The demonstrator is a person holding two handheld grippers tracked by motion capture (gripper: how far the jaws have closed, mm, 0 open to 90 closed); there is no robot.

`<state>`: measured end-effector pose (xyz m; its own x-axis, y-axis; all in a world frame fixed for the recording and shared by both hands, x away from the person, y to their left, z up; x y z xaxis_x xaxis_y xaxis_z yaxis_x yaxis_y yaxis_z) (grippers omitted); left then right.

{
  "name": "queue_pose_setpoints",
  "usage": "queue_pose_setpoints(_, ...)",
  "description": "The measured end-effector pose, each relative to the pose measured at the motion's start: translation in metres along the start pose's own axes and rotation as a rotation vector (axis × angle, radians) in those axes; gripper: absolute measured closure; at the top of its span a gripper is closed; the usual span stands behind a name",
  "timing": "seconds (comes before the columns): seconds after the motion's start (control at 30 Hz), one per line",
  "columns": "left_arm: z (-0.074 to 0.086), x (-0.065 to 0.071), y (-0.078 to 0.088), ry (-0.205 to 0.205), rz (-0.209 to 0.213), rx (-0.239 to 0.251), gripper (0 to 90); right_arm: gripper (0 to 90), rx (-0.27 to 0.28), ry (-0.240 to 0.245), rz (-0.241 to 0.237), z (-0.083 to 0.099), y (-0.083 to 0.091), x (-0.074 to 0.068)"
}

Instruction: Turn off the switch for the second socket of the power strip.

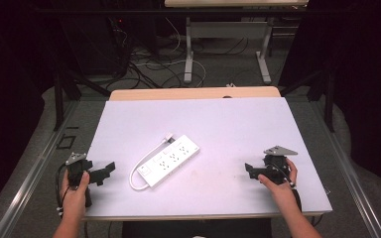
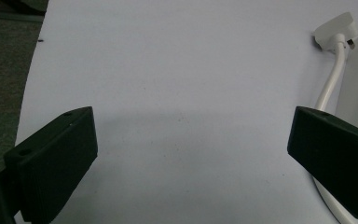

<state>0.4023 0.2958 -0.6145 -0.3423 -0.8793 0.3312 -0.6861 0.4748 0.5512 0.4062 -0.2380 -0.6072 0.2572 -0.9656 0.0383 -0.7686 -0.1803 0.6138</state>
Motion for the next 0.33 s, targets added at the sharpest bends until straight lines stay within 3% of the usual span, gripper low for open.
queue_pose_setpoints(0.2,0.0011,-0.0002,-0.0004,0.004,0.0,-0.011,1.4,6.9,-0.002,0.003,-0.001,0.0007,-0.0012,0.0005)
queue_pose_setpoints(0.33,0.0001,0.0003,-0.0018,0.002,-0.002,0.007,1.5,6.9,-0.004,0.0,-0.004,0.0007,-0.0004,0.0009)
Point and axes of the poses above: each handheld gripper's, and its own axes: y roughly backward along the jaws, z roughly out of its underside, x roughly to its right, the point moved 9 cm from there along -y, roughly forward along the jaws, and after that the axes turned 9 degrees about z, right-handed, at the moved point
